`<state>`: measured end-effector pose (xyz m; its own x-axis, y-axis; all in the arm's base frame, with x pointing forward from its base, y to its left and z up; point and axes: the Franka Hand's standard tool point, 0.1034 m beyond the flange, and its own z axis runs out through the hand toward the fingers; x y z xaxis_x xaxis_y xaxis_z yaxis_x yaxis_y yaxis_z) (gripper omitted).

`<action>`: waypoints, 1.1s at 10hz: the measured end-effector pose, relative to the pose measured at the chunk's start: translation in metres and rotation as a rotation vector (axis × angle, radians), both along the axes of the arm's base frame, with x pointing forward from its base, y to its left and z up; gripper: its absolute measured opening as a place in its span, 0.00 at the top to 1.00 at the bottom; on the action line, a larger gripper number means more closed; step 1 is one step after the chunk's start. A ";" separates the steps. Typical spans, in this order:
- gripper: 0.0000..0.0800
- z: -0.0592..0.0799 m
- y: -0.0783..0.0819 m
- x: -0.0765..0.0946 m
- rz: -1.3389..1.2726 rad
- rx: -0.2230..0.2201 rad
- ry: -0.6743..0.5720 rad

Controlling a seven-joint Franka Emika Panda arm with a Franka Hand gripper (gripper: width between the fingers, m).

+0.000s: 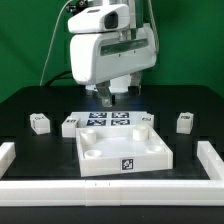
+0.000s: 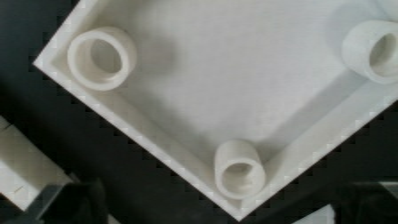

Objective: Assemble one leg

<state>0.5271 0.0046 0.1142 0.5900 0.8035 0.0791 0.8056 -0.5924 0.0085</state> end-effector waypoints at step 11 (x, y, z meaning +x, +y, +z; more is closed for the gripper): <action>0.19 -0.017 0.001 -0.015 0.383 -0.038 0.012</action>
Offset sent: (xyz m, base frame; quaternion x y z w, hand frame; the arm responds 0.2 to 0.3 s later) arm 0.0000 0.0000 0.0000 0.0000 0.0000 0.0000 1.0000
